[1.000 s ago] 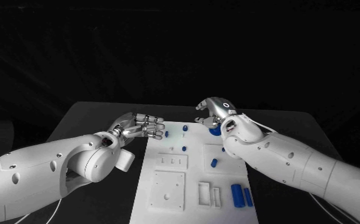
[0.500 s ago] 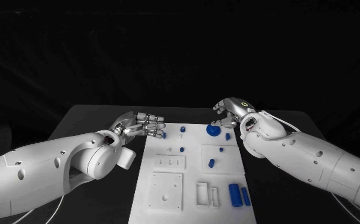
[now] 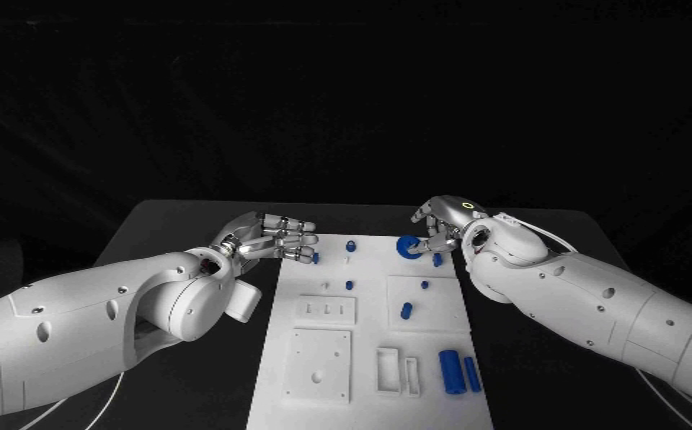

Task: Assemble the parts on the task board

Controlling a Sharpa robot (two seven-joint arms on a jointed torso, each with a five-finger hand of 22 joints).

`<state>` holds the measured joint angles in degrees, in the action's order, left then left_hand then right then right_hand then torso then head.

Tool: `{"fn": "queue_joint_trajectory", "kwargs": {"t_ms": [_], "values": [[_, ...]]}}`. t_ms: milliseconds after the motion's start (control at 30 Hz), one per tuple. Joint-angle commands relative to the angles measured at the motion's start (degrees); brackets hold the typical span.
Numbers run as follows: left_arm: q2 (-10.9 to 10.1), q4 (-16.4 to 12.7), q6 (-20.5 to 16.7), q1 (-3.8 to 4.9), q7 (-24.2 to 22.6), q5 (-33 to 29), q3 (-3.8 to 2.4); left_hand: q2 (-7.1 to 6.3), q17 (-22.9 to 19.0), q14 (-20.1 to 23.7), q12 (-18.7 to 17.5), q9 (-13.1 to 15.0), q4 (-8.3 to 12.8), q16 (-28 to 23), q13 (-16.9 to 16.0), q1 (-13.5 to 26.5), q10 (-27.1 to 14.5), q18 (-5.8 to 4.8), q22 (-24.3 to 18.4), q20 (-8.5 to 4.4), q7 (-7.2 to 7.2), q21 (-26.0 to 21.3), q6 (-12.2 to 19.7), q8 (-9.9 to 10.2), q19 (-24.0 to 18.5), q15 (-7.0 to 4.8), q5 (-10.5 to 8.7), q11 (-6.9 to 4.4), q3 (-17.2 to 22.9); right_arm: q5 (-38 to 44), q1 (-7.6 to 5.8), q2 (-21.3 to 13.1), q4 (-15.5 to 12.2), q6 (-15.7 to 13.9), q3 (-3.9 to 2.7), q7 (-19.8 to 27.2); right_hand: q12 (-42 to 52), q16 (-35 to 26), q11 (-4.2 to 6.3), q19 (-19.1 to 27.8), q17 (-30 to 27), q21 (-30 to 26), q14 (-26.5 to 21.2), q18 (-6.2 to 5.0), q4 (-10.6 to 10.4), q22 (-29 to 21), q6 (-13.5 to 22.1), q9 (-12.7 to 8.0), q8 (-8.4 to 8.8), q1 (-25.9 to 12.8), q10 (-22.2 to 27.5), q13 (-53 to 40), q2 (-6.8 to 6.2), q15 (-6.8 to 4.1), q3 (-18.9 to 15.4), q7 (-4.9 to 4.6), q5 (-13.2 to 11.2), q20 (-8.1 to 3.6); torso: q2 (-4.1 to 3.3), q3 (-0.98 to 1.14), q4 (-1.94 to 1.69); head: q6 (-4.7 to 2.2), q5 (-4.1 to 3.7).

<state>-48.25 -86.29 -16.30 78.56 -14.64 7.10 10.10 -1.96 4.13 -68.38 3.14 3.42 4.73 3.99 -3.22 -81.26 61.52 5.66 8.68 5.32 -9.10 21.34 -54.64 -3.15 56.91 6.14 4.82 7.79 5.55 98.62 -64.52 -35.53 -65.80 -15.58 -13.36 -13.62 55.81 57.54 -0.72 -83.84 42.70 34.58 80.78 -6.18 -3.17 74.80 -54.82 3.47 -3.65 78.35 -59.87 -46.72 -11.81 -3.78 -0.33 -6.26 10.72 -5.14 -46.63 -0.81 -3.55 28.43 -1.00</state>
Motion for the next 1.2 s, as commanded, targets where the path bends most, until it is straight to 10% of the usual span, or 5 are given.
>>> {"fn": "queue_joint_trajectory", "kwargs": {"t_ms": [33, 500, 1200], "values": [[0.3, 0.0, 1.2, 0.07, -0.3, 0.2, -0.03, 0.23, 0.1, 0.2, 0.3, 0.0, 0.3, -0.2, -0.1, 0.3, -0.1, 0.1, -0.1, 0.06, 0.04, 0.3, 0.5, -0.3, -0.4, 0.19, 0.12, 0.18, 0.1, 0.0, 0.08, 0.9, 1.0, 4.2, -0.03, 0.1, 1.5, 2.2, 0.05, -2.1, 5.9, 3.6, 0.5, 0.9, 0.8, 3.5, -0.9, 0.1, 0.13, -0.6, -0.4, -2.3, 0.61, 0.28, 0.1, -0.1, 1.5, 0.4, -0.06, -0.01, -0.08, 0.02, -0.1], [0.6, 0.0, 1.5, 0.05, -0.2, 0.4, -0.02, 0.29, 0.1, 0.2, 0.3, 0.0, 0.4, -0.1, -0.1, 0.3, -0.1, 0.1, -0.1, 0.05, 0.04, 0.4, 0.6, -0.3, -0.4, 0.19, 0.17, 0.18, 0.1, 0.1, 0.17, 3.8, 5.4, 6.0, 0.03, 0.3, 9.5, 4.2, 0.51, -2.2, 15.6, 12.9, 1.9, 1.15, 7.4, 6.1, -4.6, 0.1, 0.09, -3.4, -7.3, -15.6, 3.45, 0.07, 5.2, 0.36, 7.8, 0.33, -0.09, -0.11, -0.04, 0.4, -0.02], [0.6, 0.2, 1.6, 0.06, -0.1, 0.6, -0.02, 0.29, 0.1, 0.2, 0.3, 0.0, 0.4, -0.1, -0.1, 0.3, -0.1, 0.1, -0.1, 0.05, 0.04, 0.4, 0.6, -0.3, -0.4, 0.19, 0.17, 0.18, 0.1, 0.0, 0.18, 4.3, 6.8, 3.9, 0.04, 0.4, 10.0, 4.2, 0.4, -2.0, 16.2, 14.7, 2.0, 1.24, 7.6, 6.3, -4.8, 0.1, 0.08, -4.1, -8.1, -16.9, 3.55, 0.11, 7.0, 0.26, 7.8, 0.37, -0.07, -0.05, 0.07, 0.95, 0.04]]}}
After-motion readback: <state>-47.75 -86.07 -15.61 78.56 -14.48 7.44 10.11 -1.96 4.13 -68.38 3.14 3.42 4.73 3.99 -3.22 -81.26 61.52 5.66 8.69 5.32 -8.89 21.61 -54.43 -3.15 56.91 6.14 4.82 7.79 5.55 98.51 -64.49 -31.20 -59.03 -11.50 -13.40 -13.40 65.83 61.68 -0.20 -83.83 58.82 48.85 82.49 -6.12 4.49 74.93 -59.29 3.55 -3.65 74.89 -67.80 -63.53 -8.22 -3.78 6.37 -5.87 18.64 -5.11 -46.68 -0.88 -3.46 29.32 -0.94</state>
